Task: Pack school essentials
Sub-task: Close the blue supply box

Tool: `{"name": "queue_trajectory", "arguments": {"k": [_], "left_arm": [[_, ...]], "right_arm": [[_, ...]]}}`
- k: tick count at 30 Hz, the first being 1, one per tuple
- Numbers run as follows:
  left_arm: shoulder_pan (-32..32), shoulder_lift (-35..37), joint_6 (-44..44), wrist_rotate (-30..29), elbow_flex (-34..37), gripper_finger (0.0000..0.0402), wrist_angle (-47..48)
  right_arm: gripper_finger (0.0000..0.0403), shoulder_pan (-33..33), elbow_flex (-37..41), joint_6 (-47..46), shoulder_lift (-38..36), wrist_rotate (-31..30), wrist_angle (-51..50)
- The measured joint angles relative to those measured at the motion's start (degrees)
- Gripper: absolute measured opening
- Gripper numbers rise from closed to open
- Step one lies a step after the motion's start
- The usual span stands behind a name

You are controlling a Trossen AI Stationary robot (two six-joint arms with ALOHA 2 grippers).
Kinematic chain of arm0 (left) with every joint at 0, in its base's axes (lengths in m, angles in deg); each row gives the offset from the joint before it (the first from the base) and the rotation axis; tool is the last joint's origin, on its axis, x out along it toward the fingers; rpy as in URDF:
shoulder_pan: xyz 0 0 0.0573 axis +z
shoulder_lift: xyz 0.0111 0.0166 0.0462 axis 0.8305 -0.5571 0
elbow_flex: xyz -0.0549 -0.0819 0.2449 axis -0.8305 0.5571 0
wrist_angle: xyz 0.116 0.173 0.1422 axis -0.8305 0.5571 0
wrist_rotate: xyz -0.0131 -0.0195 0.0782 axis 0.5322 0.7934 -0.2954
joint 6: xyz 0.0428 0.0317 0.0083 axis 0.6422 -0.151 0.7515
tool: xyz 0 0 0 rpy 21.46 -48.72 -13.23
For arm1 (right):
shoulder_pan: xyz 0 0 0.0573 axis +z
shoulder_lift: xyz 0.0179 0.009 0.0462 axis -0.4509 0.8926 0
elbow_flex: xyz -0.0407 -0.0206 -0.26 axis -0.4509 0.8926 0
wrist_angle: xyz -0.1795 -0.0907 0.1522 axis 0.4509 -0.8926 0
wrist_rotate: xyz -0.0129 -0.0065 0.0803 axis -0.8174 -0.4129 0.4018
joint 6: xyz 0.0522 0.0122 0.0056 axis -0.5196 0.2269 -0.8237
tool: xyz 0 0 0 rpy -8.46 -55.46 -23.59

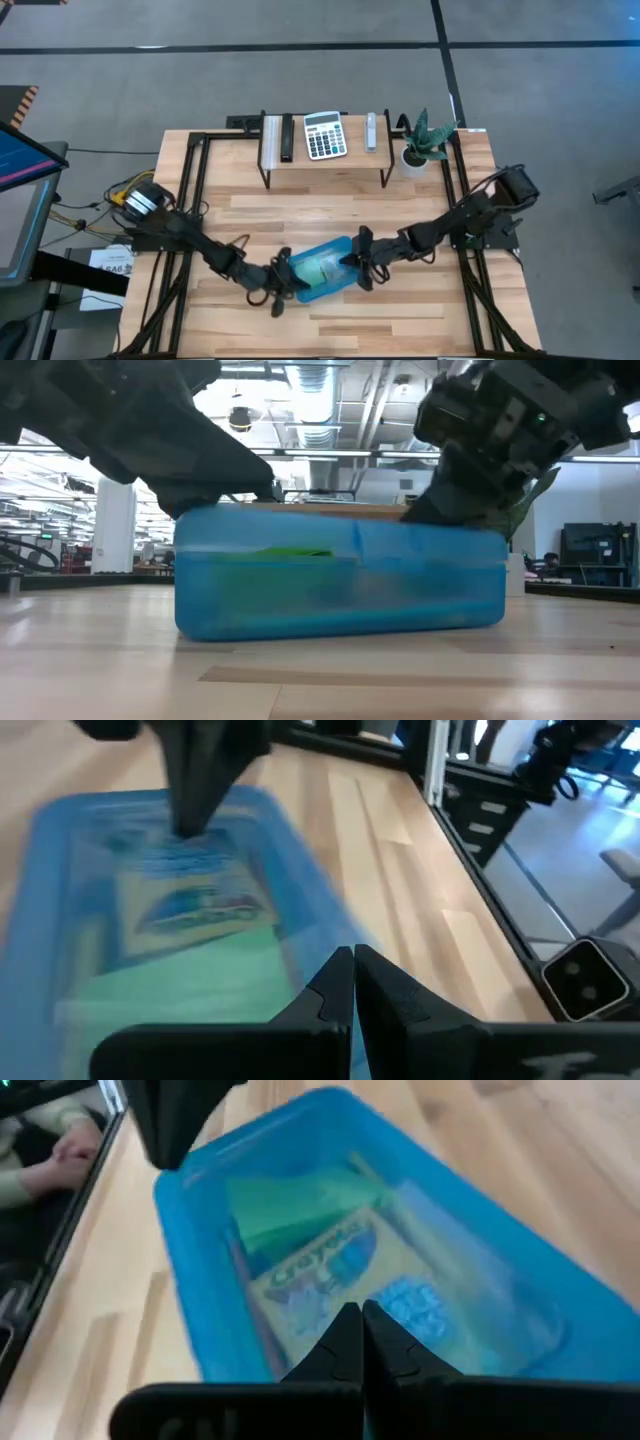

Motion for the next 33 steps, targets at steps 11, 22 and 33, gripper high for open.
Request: {"name": "queue_trajectory", "arguments": {"k": [11,22,33], "left_arm": [[-2.01,-3.75,-5.56,0.19,-6.97,0.0,12.61],[-0.58,-3.56,-6.78,-0.07,-6.97,0.0,18.68],[0.09,-3.56,-5.37,-0.27,-6.84,0.0,19.09]], "right_arm": [[0.0007,3.56,-0.04,0.2,1.01,2.43,0.08],[0.0007,3.32,-0.15,-1.9,2.41,4.99,-0.99],[0.0008,3.28,-0.18,-2.37,3.45,5.07,-3.15]]}}
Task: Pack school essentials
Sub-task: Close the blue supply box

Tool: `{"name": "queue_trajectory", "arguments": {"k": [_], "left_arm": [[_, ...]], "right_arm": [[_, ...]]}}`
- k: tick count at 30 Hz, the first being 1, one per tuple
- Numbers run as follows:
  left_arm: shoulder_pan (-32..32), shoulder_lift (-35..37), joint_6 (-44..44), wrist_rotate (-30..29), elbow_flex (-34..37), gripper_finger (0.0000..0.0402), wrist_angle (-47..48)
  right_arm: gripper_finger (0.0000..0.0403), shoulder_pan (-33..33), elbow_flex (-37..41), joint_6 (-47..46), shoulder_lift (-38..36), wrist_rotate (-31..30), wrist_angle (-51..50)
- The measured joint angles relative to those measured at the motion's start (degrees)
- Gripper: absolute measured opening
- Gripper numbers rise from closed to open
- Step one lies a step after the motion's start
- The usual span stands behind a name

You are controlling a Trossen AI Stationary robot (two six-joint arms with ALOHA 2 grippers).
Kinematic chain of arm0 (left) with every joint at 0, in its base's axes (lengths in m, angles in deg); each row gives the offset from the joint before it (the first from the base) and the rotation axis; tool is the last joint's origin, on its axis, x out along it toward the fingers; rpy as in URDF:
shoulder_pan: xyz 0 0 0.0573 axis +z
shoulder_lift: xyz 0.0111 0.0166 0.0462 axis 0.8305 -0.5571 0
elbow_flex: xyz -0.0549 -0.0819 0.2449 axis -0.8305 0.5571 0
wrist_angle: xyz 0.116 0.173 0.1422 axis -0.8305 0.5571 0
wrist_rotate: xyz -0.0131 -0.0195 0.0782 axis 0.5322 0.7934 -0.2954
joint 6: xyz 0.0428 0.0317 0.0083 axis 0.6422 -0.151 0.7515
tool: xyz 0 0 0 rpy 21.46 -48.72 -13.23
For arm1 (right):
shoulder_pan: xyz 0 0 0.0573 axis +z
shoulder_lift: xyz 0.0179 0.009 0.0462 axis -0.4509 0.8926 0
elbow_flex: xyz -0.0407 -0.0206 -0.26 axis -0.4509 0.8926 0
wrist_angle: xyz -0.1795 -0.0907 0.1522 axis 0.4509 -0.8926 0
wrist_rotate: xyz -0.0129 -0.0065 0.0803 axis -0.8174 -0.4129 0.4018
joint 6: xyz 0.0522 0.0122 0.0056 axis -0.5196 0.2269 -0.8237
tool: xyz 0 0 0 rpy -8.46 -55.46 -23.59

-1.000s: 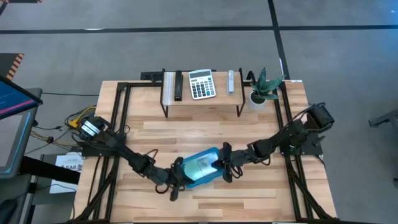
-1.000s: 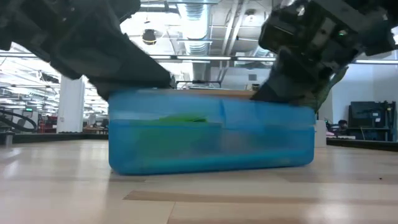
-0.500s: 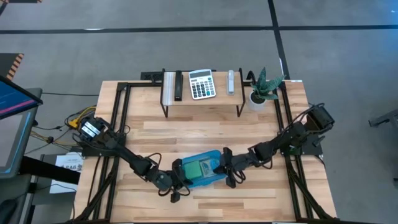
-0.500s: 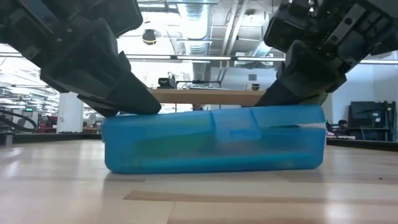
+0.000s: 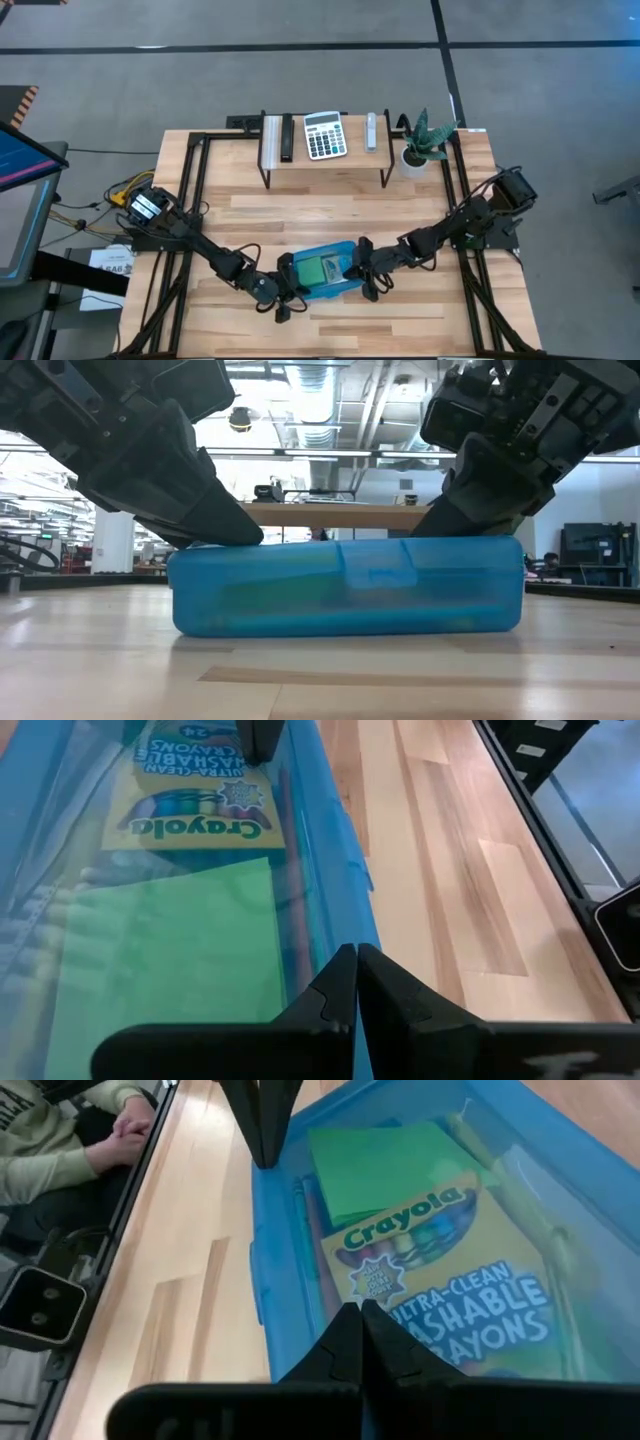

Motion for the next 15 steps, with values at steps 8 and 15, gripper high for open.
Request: {"name": "queue_trajectory", "arguments": {"k": [8,15], "left_arm": [[0.02,0.19,0.23,-0.04,0.11,0.0,-0.04],[0.22,1.85,1.7,-0.45,0.2,0.0,0.9]], "right_arm": [[0.0008,0.02,0.0,-1.61,1.7,0.24,1.36],[0.0008,0.15,0.13,-1.68,-0.36,1.91,0.69]]}}
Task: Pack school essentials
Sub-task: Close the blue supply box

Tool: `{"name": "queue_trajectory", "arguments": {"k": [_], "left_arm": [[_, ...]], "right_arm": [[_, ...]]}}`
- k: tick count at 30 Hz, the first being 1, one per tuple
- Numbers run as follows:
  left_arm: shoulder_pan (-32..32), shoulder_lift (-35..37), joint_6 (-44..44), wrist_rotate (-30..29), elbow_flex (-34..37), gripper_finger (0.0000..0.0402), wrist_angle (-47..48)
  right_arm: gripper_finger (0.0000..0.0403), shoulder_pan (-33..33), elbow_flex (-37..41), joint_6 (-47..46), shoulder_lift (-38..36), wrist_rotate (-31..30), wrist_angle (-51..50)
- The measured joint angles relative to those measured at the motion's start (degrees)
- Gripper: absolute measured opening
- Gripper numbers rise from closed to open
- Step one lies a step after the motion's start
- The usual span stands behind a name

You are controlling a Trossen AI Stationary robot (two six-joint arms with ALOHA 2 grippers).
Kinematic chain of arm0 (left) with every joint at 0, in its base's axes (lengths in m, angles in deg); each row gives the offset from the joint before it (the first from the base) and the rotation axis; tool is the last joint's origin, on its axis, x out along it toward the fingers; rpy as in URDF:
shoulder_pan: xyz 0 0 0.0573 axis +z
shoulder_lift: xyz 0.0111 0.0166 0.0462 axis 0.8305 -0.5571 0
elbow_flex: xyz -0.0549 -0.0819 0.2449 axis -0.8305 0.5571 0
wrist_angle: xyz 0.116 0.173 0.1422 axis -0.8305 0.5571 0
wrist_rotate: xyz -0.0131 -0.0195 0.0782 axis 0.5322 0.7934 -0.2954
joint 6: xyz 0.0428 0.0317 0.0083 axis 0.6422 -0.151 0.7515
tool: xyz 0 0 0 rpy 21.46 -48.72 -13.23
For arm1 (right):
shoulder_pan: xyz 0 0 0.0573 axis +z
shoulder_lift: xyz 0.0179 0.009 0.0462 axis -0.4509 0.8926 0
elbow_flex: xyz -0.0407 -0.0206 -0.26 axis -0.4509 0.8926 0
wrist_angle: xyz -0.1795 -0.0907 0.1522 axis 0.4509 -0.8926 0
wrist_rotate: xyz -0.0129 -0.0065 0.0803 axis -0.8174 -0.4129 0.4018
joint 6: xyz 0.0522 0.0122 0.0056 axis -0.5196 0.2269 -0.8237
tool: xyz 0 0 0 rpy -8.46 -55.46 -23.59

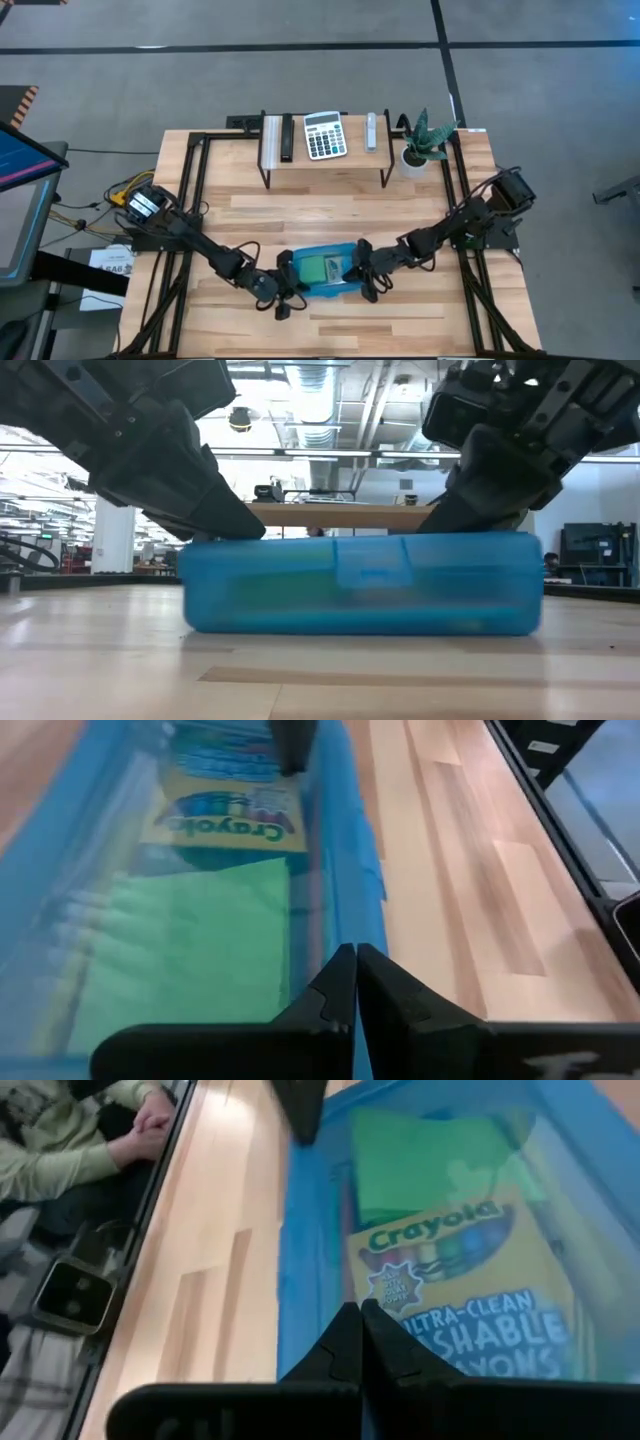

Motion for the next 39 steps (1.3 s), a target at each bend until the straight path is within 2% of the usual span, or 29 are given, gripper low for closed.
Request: {"name": "queue_trajectory", "arguments": {"k": [3,13,22,29,34,39], "left_arm": [[0.11,1.12,0.08,-0.57,0.02,0.0,1.42],[0.22,2.11,-1.39,-0.19,0.02,0.0,4.21],[0.41,2.15,-1.95,0.23,-0.04,0.0,3.65],[0.54,2.17,-2.0,0.41,-0.04,0.0,3.59],[0.54,2.26,-2.02,0.25,-0.04,0.0,3.73],[0.61,2.26,-2.09,0.23,-0.04,0.0,3.35]], "right_arm": [[0.0008,0.34,0.14,0.42,-1.99,1.7,-1.86],[0.0008,4.42,0.24,-1.24,-7.57,1.75,-7.83],[0.0008,7.01,-0.04,-6.32,-6.96,0.75,-11.32],[0.0006,6.96,-0.07,-6.83,-5.42,0.94,-12.99],[0.0004,6.31,-0.35,-8.06,-2.07,2.95,-10.39],[0.0007,5.9,-0.21,-8.09,-2.49,3.64,-10.16]]}}
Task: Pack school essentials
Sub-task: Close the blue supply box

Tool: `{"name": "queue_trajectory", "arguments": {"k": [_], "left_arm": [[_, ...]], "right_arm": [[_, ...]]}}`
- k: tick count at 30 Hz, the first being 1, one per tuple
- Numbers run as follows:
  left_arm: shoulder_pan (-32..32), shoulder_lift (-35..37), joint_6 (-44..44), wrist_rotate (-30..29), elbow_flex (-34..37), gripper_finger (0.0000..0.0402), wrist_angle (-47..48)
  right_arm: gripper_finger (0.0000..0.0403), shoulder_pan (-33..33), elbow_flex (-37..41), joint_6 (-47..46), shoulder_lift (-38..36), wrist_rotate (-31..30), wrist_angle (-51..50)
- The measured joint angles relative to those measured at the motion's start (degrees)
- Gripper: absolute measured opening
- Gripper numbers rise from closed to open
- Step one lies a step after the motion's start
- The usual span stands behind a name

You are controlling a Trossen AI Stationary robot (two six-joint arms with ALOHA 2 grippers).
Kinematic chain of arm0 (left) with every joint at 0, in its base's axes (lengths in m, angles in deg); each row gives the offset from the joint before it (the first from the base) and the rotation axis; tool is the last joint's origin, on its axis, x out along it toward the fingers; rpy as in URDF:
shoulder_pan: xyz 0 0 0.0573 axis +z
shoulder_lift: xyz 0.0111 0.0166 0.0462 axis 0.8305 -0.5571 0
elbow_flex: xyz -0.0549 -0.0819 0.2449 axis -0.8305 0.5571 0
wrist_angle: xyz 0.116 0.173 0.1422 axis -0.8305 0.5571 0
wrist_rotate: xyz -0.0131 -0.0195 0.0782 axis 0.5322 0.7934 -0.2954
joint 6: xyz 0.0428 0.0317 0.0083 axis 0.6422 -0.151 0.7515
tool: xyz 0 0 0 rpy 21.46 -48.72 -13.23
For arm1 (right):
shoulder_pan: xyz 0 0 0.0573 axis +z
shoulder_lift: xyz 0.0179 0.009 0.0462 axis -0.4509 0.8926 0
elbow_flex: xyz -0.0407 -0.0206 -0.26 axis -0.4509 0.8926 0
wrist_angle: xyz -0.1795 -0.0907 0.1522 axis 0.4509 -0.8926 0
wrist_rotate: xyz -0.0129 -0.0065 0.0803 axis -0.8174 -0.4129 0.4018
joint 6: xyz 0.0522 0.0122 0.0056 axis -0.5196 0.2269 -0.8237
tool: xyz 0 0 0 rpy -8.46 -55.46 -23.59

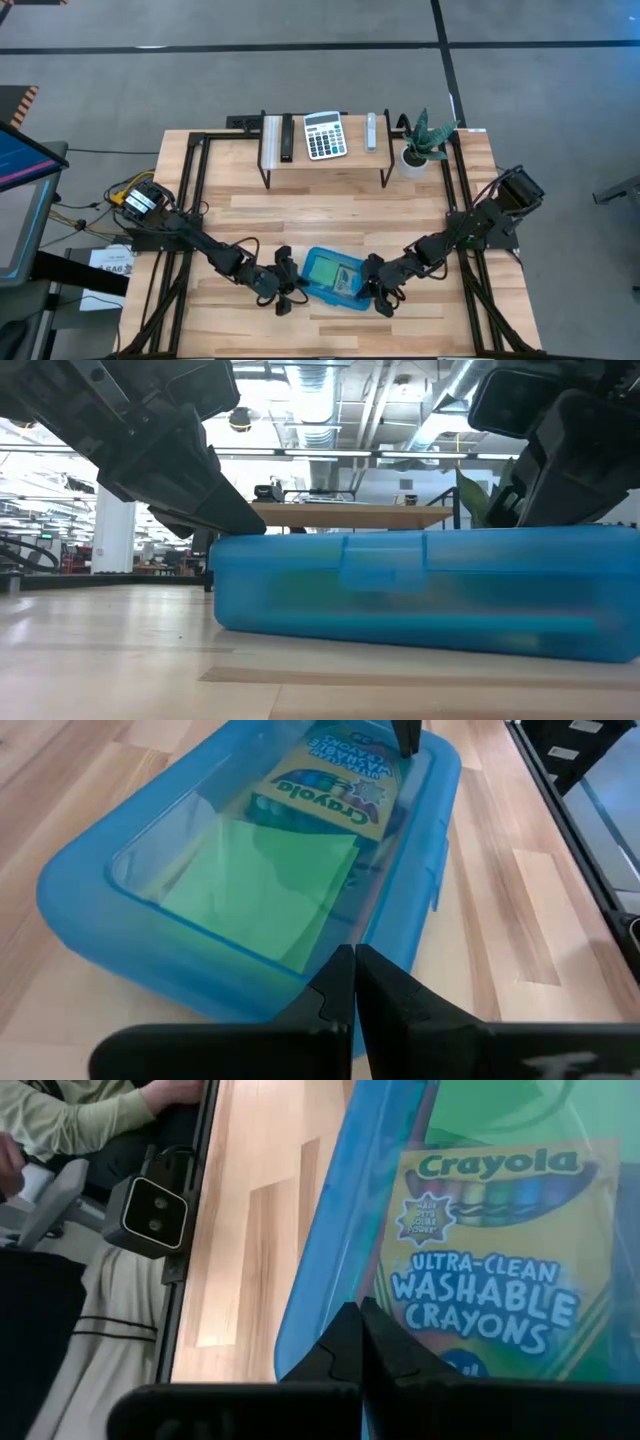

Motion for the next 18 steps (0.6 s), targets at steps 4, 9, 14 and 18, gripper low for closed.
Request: {"name": "queue_trajectory", "arguments": {"k": [4,9,14,18], "left_arm": [[0.02,-0.02,-0.04,0.19,0.0,0.0,-0.53],[0.04,-0.04,0.0,0.24,0.0,0.0,-0.67],[0.02,-0.04,-0.02,0.2,0.0,0.0,-0.63],[0.02,-0.04,-0.37,0.17,0.0,0.0,-0.63]], "right_arm": [[0.0006,0.0,0.27,1.52,-1.69,-0.15,-0.66],[0.0006,0.53,0.56,3.95,-4.38,-0.39,1.45],[0.0006,2.46,0.6,4.45,-5.21,-0.86,2.4],[0.0006,4.45,0.57,3.86,-5.21,-2.37,2.5]]}}
